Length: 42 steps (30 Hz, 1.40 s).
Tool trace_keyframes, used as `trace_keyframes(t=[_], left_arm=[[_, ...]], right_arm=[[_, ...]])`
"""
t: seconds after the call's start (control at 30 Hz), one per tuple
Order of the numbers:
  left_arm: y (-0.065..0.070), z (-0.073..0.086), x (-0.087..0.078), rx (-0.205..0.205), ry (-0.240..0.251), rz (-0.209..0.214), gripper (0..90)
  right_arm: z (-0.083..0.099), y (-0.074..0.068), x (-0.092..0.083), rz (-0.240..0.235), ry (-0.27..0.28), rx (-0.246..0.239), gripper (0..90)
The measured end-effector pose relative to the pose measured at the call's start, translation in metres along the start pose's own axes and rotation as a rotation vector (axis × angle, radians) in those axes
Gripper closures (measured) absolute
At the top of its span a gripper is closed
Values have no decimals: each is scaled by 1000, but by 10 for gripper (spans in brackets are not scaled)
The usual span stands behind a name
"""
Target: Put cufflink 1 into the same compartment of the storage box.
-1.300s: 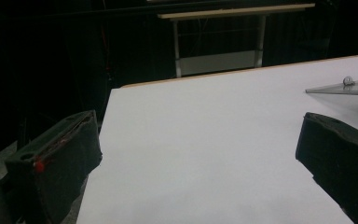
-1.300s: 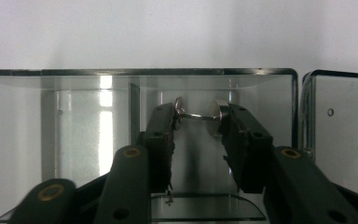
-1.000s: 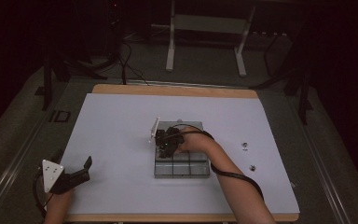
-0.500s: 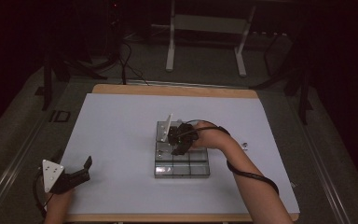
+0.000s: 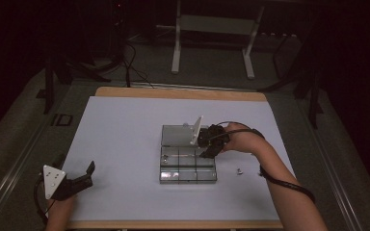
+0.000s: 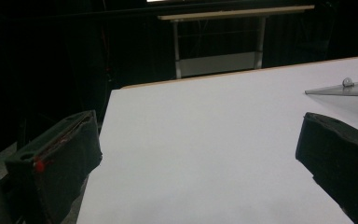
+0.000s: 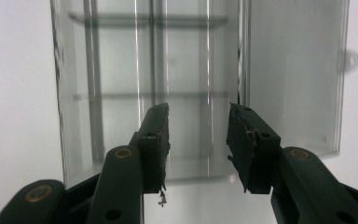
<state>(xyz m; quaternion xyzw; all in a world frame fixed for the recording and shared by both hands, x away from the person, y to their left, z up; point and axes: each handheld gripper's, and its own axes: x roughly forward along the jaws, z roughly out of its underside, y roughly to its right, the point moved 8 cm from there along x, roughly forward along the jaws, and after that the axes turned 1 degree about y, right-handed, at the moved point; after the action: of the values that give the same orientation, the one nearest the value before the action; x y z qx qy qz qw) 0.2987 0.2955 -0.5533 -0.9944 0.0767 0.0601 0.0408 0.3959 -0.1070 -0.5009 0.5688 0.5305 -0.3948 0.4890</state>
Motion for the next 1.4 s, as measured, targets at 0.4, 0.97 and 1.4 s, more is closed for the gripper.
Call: trace_keyframes(t=[0.4, 0.97, 1.4], left_arm=[[0, 0, 0, 3, 0, -4, 10], [0, 0, 0, 5, -2, -5, 10], [1, 0, 0, 8, -2, -8, 10]], right_arm=[[55, -2, -15, 26, -30, 53, 615], [133, 5, -8, 43, -78, 258, 627], [169, 28, 0, 96, -144, 730, 566]])
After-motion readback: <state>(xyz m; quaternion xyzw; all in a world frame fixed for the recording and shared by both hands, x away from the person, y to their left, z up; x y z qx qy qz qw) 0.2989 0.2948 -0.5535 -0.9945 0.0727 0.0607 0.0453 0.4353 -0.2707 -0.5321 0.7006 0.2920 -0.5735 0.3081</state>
